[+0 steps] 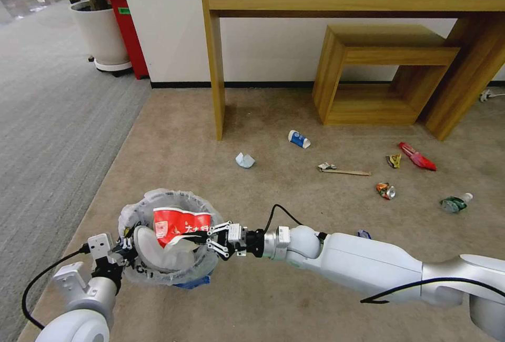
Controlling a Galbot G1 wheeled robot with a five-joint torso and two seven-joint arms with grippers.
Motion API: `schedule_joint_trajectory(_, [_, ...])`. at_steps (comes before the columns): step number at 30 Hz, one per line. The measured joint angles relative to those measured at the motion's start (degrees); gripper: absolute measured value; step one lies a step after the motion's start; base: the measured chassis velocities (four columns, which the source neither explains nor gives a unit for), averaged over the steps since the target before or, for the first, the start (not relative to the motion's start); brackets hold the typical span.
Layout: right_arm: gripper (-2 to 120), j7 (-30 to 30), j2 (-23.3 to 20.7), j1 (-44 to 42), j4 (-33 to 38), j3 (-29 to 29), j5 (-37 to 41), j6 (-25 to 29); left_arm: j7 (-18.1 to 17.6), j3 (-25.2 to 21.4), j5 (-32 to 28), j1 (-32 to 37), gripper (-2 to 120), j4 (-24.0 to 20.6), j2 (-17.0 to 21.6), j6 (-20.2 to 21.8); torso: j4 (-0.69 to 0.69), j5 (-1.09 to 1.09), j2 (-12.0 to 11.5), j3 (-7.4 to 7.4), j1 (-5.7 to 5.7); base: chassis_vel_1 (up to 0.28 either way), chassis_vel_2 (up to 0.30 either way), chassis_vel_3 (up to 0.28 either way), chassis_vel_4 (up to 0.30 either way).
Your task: Pick up the trash bin and place the garbage on the floor into it.
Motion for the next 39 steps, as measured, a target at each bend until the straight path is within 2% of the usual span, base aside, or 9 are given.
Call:
schedule_joint_trajectory(14, [0, 1.16, 3.78, -0.54, -3.26, -1.42, -1.43, 0.23, 0.12, 0.14, 0.02, -0.18, 3, 0.51, -0.13, -0.34, 0.0, 0.01, 0.0, 0.0, 0.0, 0.0, 0.0, 0.0, 0.0])
schedule_joint_trajectory(19, [17, 3.19, 4.84, -1.67, -4.27, -0.54, -2.59, -0.06, 0.17, 0.12, -0.06, -0.14, 3, 0.61, 0.09, -0.37, 0.0, 0.01, 0.0, 0.0, 0.0, 0.0, 0.0, 0.0, 0.0])
schedule_joint_trajectory(21, [29, 4.4, 4.39, -2.17, -3.63, 0.35, -2.91, -0.35, 0.16, 0.11, -0.37, -0.17, 3, 0.61, 0.49, -0.17, 0.0, 0.01, 0.0, 0.0, 0.0, 0.0, 0.0, 0.0, 0.0])
schedule_joint_trajectory(22, [29, 4.4, 4.39, -2.17, -3.63, 0.35, -2.91, -0.35, 0.16, 0.11, -0.37, -0.17, 3, 0.61, 0.49, -0.17, 0.0, 0.01, 0.0, 0.0, 0.0, 0.0, 0.0, 0.0, 0.0])
schedule_joint_trajectory(29, [57, 7.09, 2.28, -4.41, -0.92, 4.81, -3.33, -0.95, -0.16, -0.1, -1.05, 0.01, 3, 0.51, 1.7, 0.29, 0.0, 0.01, 0.0, 0.0, 0.0, 0.0, 0.0, 0.0, 0.0])
schedule_joint_trajectory(30, [57, 7.09, 2.28, -4.41, -0.92, 4.81, -3.33, -0.95, -0.16, -0.1, -1.05, 0.01, 3, 0.51, 1.7, 0.29, 0.0, 0.01, 0.0, 0.0, 0.0, 0.0, 0.0, 0.0, 0.0])
schedule_joint_trajectory(33, [72, 9.58, 0.0, -6.9, 2.03, 10.08, -2.7, -2.45, -0.18, -0.15, -1.32, 0.1, 3, 0.67, 2.43, 0.31, 0.01, 0.02, 0.0, 0.0, 0.0, 0.0, 0.0, 0.0, 0.0])
schedule_joint_trajectory(38, [84, 12.83, -2.91, -10.2, 5.73, 16.31, -1.21, -4.92, -0.17, -0.23, -1.6, -0.02, 3, 0.97, 3.05, 0.31, 0.0, 0.02, 0.0, 0.0, 0.0, 0.0, 0.0, 0.0, 0.0])
schedule_joint_trajectory(39, [92, 14.5, -4.38, -12.31, 7.76, 20.44, -0.23, -6.34, -0.16, -0.24, -1.64, -0.17, 3, 1.17, 3.2, 0.31, 0.0, 0.02, 0.0, 0.0, 0.0, 0.0, 0.0, 0.0, 0.0])
